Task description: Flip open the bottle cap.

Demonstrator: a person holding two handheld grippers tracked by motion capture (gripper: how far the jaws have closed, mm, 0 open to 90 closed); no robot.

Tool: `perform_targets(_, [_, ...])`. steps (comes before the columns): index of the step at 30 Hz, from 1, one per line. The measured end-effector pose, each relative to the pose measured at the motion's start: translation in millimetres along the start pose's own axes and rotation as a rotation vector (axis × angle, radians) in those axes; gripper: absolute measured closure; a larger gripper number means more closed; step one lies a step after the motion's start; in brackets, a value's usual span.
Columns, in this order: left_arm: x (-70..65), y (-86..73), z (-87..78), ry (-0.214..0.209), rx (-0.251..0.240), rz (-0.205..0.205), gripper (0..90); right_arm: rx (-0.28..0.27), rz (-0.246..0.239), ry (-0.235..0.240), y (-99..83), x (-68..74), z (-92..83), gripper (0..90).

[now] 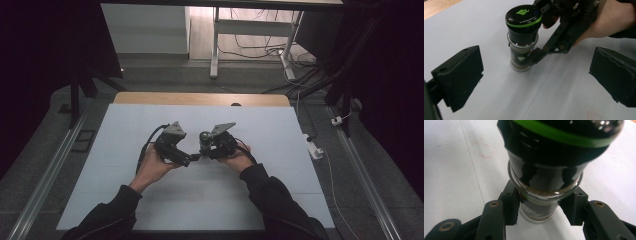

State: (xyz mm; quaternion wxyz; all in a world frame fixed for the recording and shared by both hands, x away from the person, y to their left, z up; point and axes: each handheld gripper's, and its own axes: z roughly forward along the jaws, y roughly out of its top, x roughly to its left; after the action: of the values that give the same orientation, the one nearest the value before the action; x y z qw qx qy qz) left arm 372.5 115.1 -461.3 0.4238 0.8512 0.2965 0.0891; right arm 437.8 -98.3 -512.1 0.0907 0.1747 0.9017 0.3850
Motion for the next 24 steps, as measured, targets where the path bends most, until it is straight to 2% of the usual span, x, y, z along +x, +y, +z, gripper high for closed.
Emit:
perform_targets(3, [1.3,1.7,7.8,0.0,0.006,0.001,4.3,0.0,-0.001,0.0,0.1,-0.1,0.0,53.3])
perform_targets(5, [2.2,2.1,8.2,-0.005,0.007,0.013,10.6,0.0,-0.002,0.001,0.1,-0.1,0.0,53.3])
perform_targets(14, [4.9,5.1,6.0,-0.008,0.001,0.013,61.8,0.001,0.0,0.002,0.1,-0.1,0.0,53.3])
perform_targets(15, [4.3,6.0,6.4,-0.019,-0.002,0.015,67.6,0.001,0.0,0.001,0.1,-0.1,0.0,53.3])
perform_targets(20, [1.4,7.7,9.2,-0.022,0.015,0.03,88.9,0.001,0.0,0.001,0.1,0.0,0.0,53.3])
perform_targets(24, [1.1,8.5,12.1,-0.029,0.029,0.032,89.1,0.002,-0.001,0.001,0.1,0.0,0.0,53.3])
